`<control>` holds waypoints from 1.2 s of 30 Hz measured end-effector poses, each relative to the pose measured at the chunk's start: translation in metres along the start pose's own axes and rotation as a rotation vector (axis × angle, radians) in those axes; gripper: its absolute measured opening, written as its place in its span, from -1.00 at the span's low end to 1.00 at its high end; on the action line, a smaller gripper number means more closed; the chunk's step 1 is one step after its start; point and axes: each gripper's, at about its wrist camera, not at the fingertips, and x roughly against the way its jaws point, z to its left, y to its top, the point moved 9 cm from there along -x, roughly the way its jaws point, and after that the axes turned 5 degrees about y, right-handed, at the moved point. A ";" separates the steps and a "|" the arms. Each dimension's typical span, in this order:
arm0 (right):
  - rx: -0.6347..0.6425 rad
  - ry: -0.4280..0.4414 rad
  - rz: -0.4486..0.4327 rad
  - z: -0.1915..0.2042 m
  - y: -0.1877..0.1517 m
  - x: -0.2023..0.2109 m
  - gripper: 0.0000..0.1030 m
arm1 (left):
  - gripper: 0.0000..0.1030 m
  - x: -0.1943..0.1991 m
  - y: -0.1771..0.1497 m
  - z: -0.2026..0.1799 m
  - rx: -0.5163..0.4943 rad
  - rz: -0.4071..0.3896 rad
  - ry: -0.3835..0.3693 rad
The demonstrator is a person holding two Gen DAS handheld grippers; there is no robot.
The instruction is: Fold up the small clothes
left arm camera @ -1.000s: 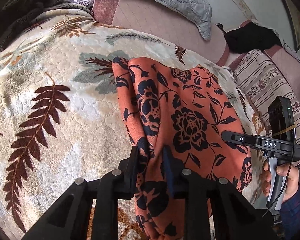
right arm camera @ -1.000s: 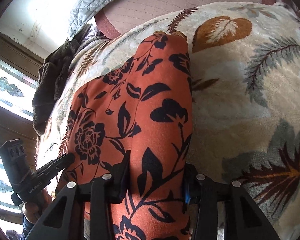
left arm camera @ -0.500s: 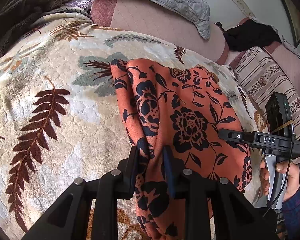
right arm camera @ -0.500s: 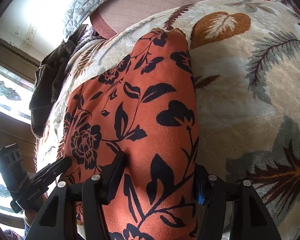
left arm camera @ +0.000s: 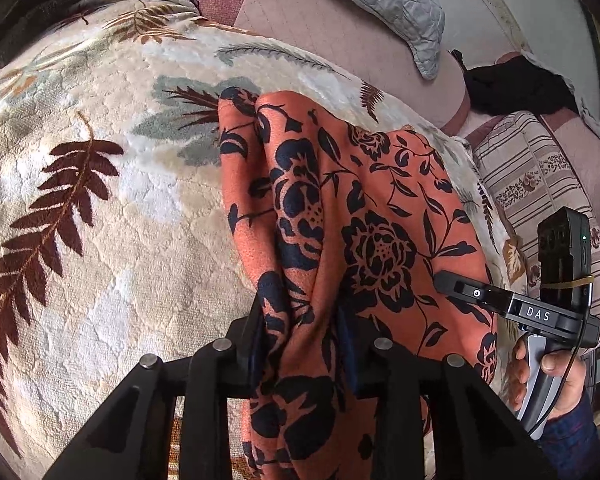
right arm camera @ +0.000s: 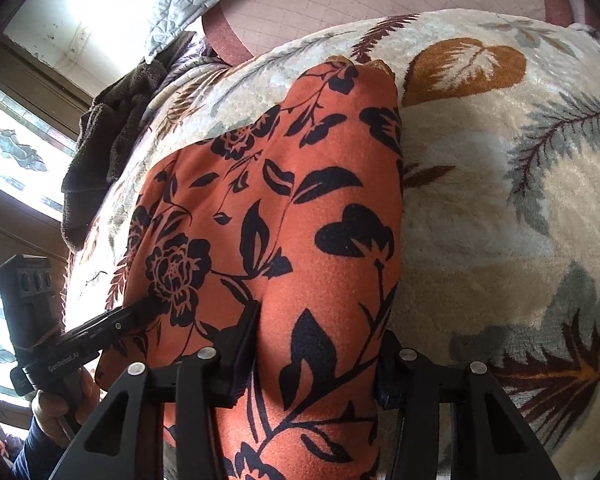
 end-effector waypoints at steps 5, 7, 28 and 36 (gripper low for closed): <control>0.045 -0.015 -0.013 0.009 0.004 0.008 -0.17 | -0.50 0.005 0.006 -0.006 -0.035 -0.025 0.028; 0.056 -0.013 -0.029 0.014 0.005 0.015 -0.20 | -0.54 0.011 0.010 -0.009 -0.043 -0.047 0.026; -0.030 -0.089 -0.170 -0.029 0.010 0.064 0.07 | -0.27 0.027 0.020 -0.024 -0.118 -0.131 0.067; -0.022 0.055 -0.107 0.004 0.017 0.044 0.22 | -0.23 0.000 -0.017 -0.015 -0.145 -0.053 0.177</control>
